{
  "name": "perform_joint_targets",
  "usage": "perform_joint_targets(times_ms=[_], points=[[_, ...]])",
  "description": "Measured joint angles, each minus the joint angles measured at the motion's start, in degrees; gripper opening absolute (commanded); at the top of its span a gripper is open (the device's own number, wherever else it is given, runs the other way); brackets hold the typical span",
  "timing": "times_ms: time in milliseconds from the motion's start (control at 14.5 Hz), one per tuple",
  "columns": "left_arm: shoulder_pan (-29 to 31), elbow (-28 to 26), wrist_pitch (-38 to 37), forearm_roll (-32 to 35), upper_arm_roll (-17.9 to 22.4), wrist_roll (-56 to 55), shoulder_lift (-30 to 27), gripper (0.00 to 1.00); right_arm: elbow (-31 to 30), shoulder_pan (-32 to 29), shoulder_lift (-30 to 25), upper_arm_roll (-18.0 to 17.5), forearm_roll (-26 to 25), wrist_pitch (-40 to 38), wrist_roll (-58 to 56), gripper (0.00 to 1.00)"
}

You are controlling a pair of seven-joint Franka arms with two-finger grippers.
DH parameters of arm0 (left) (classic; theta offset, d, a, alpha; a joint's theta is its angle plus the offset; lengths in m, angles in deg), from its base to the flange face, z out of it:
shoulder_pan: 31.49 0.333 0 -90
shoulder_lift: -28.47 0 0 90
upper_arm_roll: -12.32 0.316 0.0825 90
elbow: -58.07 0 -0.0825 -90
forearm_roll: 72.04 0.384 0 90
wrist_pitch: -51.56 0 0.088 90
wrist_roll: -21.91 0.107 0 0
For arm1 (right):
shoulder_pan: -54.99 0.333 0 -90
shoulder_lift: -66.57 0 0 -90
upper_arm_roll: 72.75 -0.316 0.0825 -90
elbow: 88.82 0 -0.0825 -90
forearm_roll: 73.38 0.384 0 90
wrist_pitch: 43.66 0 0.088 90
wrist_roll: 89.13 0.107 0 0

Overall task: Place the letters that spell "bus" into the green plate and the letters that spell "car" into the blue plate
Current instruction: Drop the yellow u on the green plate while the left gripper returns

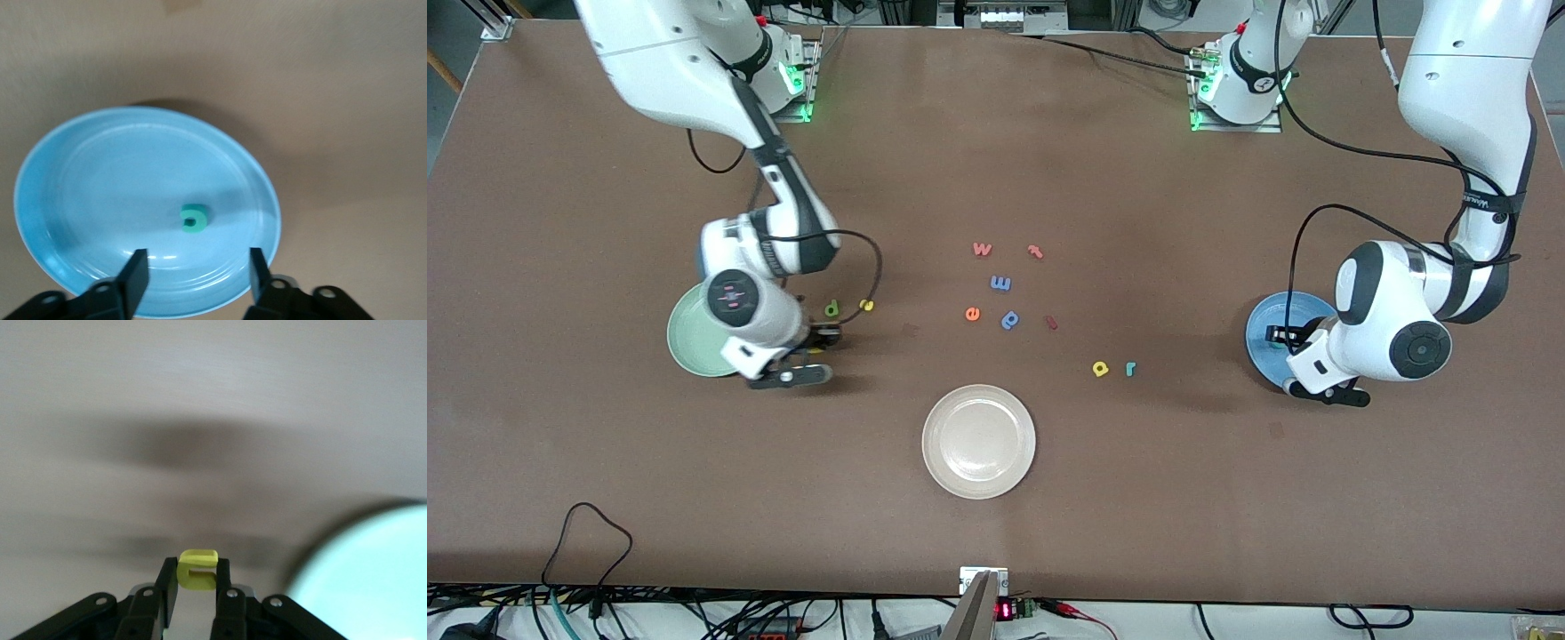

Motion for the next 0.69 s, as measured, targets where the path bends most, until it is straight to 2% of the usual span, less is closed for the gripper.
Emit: perform_joint_targets(times_ms=[207,344,413,551,688], points=[[-0.14,2.69,0.01,0.00,-3.12,-0.44,-0.16,0.61,-3.97,-7.15,-5.22,0.08,-0.02,-4.13,-6.26,0.00],[-0.95,3.79,0.07,-0.01,-5.82,-3.33,0.05,0.56,-7.88,-10.26,-6.71,0.10,-0.02,-4.01,-9.36,0.02],[-2.14,4.53,0.25,-0.01,-6.41,-5.42,0.54,0.56,-9.39,-11.05,-6.77,0.09,-0.02,-3.55,-9.91,0.34],[-5.11,6.84,0.63,-0.15,-6.63,-8.64,2.45,0.55,-11.07,-11.38,-6.64,0.02,-0.02,-2.66,-10.24,0.89],[-7.41,9.22,0.74,-1.88,-6.67,-10.01,4.92,0.54,-11.29,-11.37,-6.67,-0.24,-0.06,-2.41,-10.24,0.93]])
